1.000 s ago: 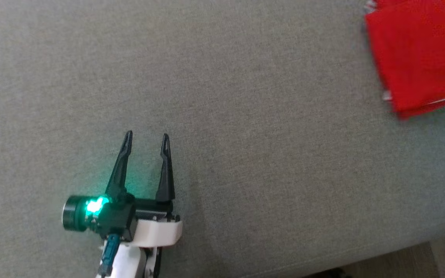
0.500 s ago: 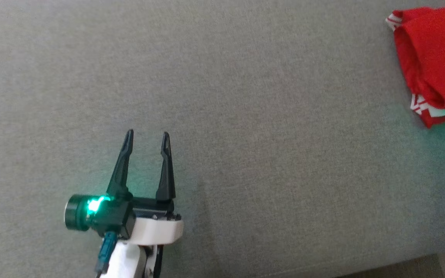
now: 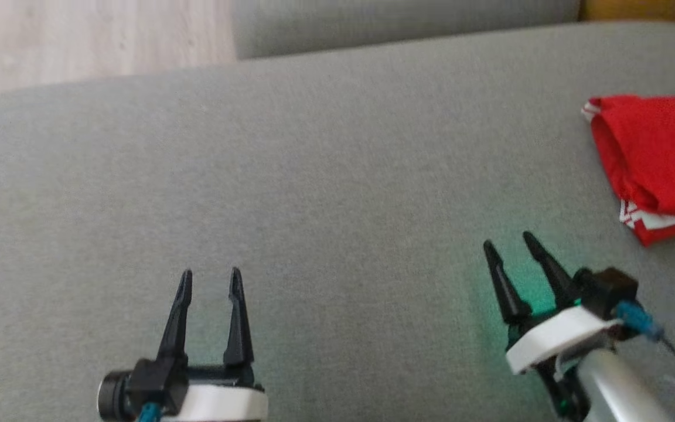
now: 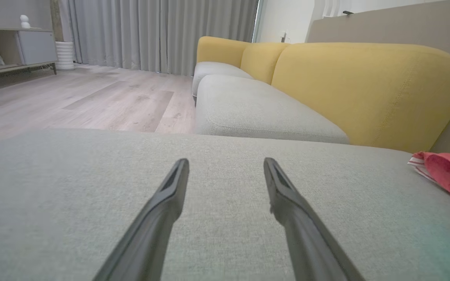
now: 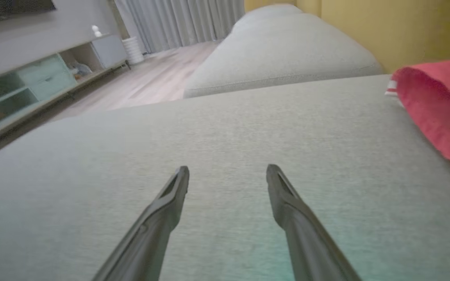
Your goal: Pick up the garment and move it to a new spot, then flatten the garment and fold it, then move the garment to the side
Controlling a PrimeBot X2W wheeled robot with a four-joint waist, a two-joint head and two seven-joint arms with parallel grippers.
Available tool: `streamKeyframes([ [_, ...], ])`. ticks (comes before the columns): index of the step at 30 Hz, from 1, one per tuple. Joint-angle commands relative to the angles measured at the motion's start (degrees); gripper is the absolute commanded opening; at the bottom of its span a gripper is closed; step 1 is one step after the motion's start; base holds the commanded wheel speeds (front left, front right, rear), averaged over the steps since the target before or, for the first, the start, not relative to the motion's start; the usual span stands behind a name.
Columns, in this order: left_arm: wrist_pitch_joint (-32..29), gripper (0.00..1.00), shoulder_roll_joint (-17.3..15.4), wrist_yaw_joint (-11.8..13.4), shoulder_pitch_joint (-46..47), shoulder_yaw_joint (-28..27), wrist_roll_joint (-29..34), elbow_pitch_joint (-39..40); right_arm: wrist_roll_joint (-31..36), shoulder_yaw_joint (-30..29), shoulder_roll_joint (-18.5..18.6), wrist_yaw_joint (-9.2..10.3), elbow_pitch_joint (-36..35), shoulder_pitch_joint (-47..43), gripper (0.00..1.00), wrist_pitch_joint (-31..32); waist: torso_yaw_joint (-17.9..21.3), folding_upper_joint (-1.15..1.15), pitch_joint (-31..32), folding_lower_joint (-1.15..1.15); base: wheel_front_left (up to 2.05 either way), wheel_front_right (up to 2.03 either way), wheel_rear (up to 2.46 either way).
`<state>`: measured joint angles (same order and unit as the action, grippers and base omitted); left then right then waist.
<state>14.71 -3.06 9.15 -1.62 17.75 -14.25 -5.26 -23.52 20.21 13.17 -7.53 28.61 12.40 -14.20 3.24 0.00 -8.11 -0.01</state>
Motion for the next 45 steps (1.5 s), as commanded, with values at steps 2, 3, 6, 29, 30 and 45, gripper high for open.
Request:
streamKeyframes([
  [2,0.3,1.00,0.2,-0.4,-0.7,-2.2,-0.6,2.1,2.3,-0.5,-1.2,0.04,-4.7,-2.1,1.00,-0.8,-2.7,0.00,4.6,0.01,0.00,0.00,0.00],
  [3,0.3,1.00,0.2,-0.5,-1.4,-2.3,-0.6,2.4,3.7,-1.3,-2.0,0.04,-6.6,-3.5,1.00,-0.8,-3.0,0.00,5.5,0.01,0.00,0.00,0.00],
  [6,0.3,1.00,0.2,-0.7,-3.5,-2.8,-0.4,3.2,8.0,-3.7,-4.2,0.04,-11.9,-8.2,1.00,-0.8,-3.8,0.00,7.6,0.01,0.00,0.00,0.00],
  [29,0.3,1.00,0.2,-1.7,-9.9,-5.6,5.5,5.8,16.9,-12.7,-10.3,0.04,-23.6,-21.4,1.00,-0.8,-4.9,0.00,10.8,0.01,0.00,0.00,0.00],
  [30,0.3,1.00,0.2,-1.7,-10.0,-5.6,5.6,5.8,16.8,-12.7,-10.3,0.04,-23.6,-21.4,1.00,-0.8,-4.8,0.00,10.8,0.01,0.00,0.00,0.00],
  [45,-0.9,0.00,-0.4,-2.3,-11.0,-4.2,-0.2,1.6,11.0,-14.0,-10.1,0.00,-19.1,-22.4,0.00,0.8,-4.4,0.00,10.6,0.02,0.00,0.00,0.00],
])
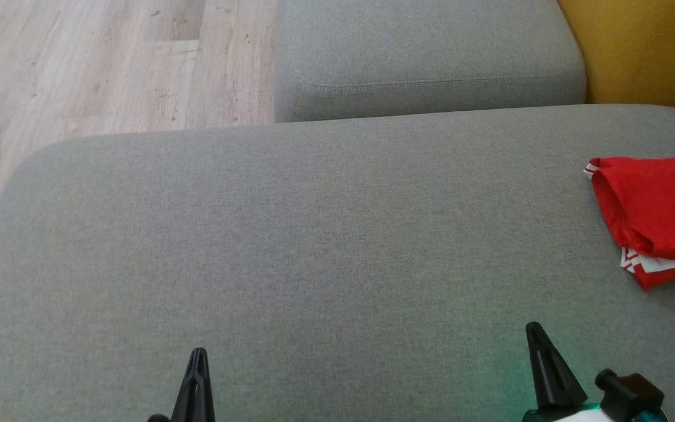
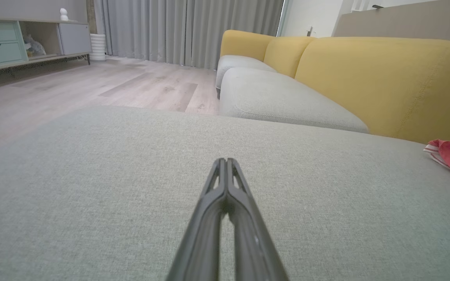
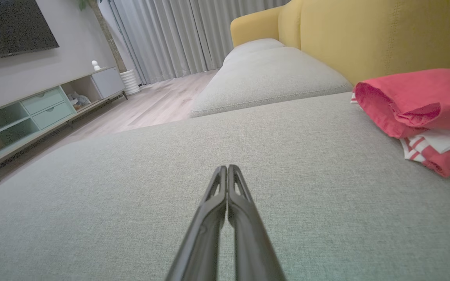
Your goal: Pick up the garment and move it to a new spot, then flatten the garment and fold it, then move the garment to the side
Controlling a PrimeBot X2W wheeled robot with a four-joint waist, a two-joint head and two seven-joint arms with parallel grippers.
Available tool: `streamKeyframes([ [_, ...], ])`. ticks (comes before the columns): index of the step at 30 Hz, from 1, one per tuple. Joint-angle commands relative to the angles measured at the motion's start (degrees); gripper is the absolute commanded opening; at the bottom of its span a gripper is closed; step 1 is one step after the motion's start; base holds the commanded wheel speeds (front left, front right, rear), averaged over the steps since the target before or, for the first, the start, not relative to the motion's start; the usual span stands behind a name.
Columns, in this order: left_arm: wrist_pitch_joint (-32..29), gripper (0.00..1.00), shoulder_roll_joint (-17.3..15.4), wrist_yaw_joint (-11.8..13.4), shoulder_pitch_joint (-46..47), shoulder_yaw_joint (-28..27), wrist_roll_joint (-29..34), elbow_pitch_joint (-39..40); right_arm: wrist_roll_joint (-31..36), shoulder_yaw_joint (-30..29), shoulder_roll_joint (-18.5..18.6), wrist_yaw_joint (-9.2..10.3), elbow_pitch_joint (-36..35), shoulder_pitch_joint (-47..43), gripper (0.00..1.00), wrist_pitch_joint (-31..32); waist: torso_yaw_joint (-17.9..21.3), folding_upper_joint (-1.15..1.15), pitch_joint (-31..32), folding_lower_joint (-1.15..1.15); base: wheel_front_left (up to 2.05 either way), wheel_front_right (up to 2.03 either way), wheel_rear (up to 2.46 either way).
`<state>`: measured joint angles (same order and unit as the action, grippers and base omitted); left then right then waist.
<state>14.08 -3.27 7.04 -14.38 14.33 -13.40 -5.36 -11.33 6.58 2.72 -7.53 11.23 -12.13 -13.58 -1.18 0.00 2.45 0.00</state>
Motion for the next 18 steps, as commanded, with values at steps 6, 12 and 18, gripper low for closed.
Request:
streamKeyframes([
  [6,-1.1,0.00,-0.4,-1.0,2.8,-1.4,-5.4,0.9,-5.6,-0.6,0.7,0.00,-1.4,3.0,0.00,0.9,0.1,0.00,-0.1,0.00,0.00,0.00,0.00],
  [12,-1.9,0.00,-0.6,-1.8,3.9,-2.1,-9.6,0.1,-10.0,-0.9,0.9,0.01,-1.1,3.9,0.00,1.7,0.1,0.00,-0.3,0.00,0.00,0.00,0.00],
  [18,-2.7,0.00,-0.8,-2.6,4.9,-2.8,-13.9,-0.5,-14.3,-1.3,1.1,0.01,-0.9,4.7,0.00,2.5,0.2,0.00,-0.4,0.00,0.00,0.00,0.00],
])
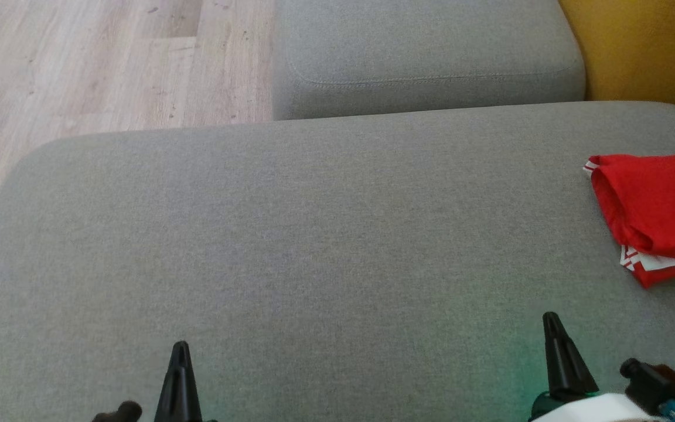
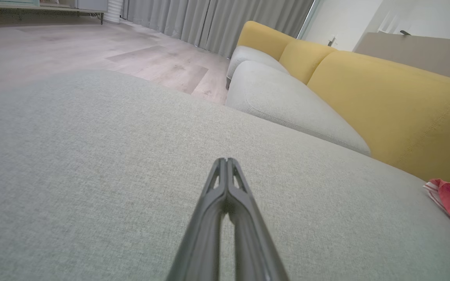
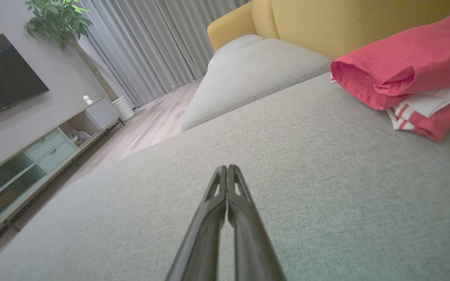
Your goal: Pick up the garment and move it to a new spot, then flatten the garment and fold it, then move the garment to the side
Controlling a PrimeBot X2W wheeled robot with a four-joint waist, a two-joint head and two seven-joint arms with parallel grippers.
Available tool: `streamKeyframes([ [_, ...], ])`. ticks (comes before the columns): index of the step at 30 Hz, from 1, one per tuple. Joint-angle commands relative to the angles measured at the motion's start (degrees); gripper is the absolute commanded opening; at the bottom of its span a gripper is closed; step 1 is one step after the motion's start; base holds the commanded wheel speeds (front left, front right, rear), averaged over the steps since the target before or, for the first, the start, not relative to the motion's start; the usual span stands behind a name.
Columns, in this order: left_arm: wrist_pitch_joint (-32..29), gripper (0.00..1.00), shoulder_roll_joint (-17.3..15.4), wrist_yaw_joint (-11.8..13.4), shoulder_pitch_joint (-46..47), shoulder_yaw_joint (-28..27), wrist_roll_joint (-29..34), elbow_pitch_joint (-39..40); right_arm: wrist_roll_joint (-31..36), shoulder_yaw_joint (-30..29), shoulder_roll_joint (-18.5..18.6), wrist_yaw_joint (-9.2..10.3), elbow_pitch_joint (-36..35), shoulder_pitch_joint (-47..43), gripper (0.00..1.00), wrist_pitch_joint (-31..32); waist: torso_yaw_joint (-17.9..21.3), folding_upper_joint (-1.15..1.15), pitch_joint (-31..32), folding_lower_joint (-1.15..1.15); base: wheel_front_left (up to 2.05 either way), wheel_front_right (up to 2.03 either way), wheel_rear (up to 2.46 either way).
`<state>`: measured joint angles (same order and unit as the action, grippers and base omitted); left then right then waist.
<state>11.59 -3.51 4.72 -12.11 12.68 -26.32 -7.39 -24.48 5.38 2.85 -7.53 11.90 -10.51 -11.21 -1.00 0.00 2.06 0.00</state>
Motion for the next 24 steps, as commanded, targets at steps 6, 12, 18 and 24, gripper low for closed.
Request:
streamKeyframes([
  [6,-1.0,0.00,-0.8,-1.0,3.6,-1.9,-5.2,0.9,-5.5,-0.5,1.1,0.01,-1.4,3.9,0.00,0.9,0.1,0.00,-0.1,0.00,0.00,0.00,0.00],
  [12,-1.8,0.00,-0.9,-1.7,4.5,-2.7,-9.4,0.5,-9.7,-0.9,1.3,0.01,-1.2,4.7,0.00,1.8,0.1,0.00,-0.3,0.00,0.00,0.00,0.00],
  [18,-2.7,0.00,-1.0,-2.5,5.4,-3.5,-13.5,0.1,-14.0,-1.4,1.4,0.02,-1.0,5.5,0.00,2.6,0.2,0.00,-0.4,0.00,0.00,0.00,0.00],
  [24,-3.6,0.00,-1.1,-3.2,6.4,-4.4,-17.6,-0.4,-18.2,-1.9,1.5,0.02,-0.8,6.3,0.00,3.5,0.2,0.00,-0.6,0.00,0.00,0.00,0.00],
])
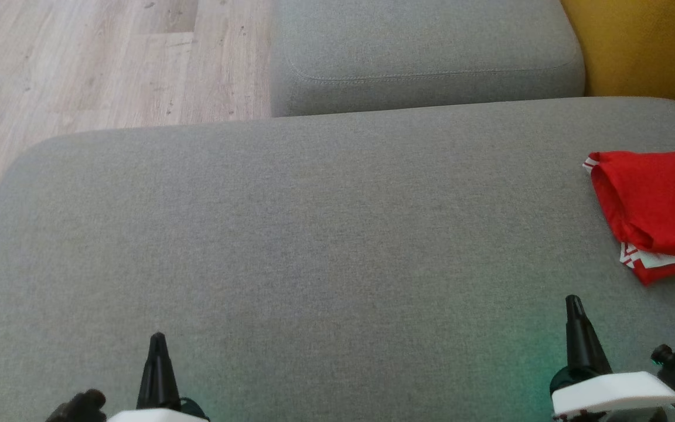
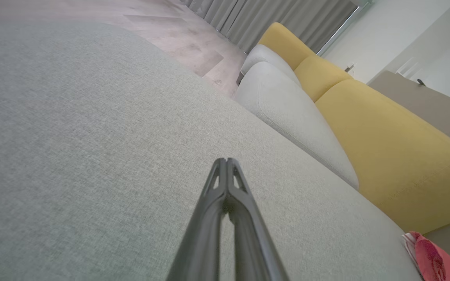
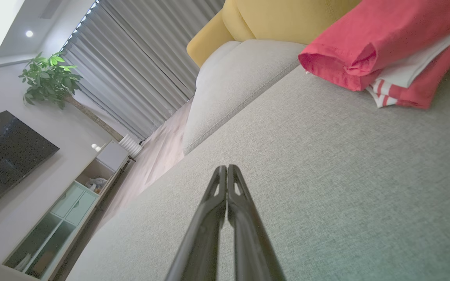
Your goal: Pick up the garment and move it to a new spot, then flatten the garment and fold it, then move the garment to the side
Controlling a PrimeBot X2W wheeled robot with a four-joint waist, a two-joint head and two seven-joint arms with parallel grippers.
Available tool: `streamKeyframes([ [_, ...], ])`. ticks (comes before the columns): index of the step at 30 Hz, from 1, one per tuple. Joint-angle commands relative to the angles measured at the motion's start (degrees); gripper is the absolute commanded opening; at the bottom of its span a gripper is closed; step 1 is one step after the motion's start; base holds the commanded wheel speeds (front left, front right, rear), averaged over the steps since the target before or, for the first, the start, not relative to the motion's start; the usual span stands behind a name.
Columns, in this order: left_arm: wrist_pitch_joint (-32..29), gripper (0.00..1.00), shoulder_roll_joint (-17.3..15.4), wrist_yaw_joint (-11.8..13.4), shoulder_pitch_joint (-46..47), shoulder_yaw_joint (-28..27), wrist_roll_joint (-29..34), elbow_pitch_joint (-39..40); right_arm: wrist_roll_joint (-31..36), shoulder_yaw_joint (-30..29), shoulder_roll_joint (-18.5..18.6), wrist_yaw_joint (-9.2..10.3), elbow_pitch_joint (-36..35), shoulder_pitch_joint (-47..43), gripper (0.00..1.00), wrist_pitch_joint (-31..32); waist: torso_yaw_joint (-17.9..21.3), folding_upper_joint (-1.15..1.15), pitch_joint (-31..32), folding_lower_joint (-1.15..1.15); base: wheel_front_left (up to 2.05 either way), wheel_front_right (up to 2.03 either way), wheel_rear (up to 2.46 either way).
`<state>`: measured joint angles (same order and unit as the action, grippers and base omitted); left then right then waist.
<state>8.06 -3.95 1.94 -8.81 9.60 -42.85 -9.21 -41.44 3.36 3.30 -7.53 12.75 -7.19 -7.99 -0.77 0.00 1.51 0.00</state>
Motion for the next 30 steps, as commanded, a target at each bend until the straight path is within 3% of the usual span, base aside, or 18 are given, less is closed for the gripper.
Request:
streamKeyframes([
  [1,-0.2,0.00,-0.7,-0.5,3.2,-1.5,-1.8,1.4,-1.9,0.0,1.0,0.02,-1.6,3.1,0.00,0.4,0.0,0.00,0.0,0.00,0.00,0.00,0.00],
  [30,-4.8,0.00,-0.9,-4.0,7.7,-6.0,-21.4,-1.0,-22.0,-2.7,1.3,0.03,-0.5,7.0,0.00,5.0,0.3,0.00,-0.7,0.00,0.00,0.00,0.00],
])
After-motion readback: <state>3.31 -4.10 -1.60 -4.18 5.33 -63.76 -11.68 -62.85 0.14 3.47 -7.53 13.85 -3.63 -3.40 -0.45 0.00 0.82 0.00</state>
